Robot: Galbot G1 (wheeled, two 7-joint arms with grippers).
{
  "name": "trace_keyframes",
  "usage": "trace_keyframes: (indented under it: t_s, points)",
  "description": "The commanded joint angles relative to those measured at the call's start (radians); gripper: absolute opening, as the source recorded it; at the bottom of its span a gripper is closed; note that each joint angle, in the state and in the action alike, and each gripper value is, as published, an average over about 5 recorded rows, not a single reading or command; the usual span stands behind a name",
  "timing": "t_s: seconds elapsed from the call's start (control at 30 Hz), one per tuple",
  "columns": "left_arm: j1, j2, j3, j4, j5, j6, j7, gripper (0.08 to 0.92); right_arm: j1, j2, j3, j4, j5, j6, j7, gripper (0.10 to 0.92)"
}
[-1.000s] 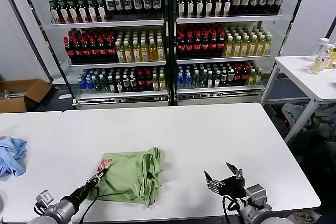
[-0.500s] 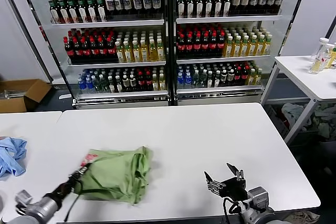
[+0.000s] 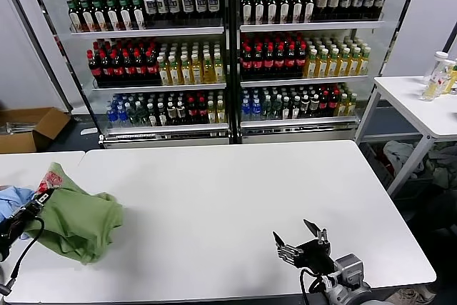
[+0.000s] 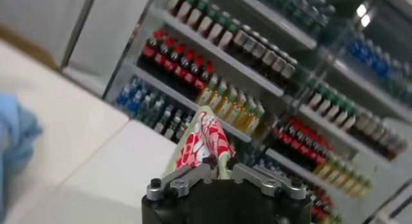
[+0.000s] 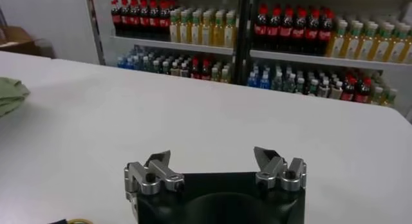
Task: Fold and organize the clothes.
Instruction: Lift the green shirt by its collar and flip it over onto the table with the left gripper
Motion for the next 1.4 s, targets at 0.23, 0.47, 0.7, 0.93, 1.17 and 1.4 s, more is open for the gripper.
trace_keyframes:
  t_s: [0.23,0.47,0.7,0.93,1.17,1.4]
  points:
    - [0.047,-0.099,0.564,-0.321,0.873,-0.095,-0.033,0.107,-0.046,0.017,0.024,0.017,-0.042,0.003,-0.008,0.823]
    - [0.017,-0.172,0.696,-0.371,0.546,-0.018,-0.106,0.107,-0.051,0.028,0.028,0.024,-0.046,0.003,-0.009,0.823]
    - [-0.034,-0.284,0.903,-0.276,0.495,-0.02,-0.164,0.107,-0.054,0.03,0.035,0.017,-0.048,0.004,-0.011,0.823]
    - [-0.123,-0.379,1.042,-0.042,0.684,-0.068,-0.185,0.107,-0.042,0.021,0.036,0.004,-0.042,0.005,-0.013,0.823]
    - [-0.228,-0.394,1.037,0.056,0.839,-0.12,-0.128,0.174,-0.012,0.009,0.023,-0.014,-0.026,0.005,-0.014,0.823]
    - [-0.154,-0.374,0.979,-0.136,0.64,-0.147,-0.033,0.372,0.066,0.015,-0.034,-0.052,0.027,0.022,-0.017,0.823]
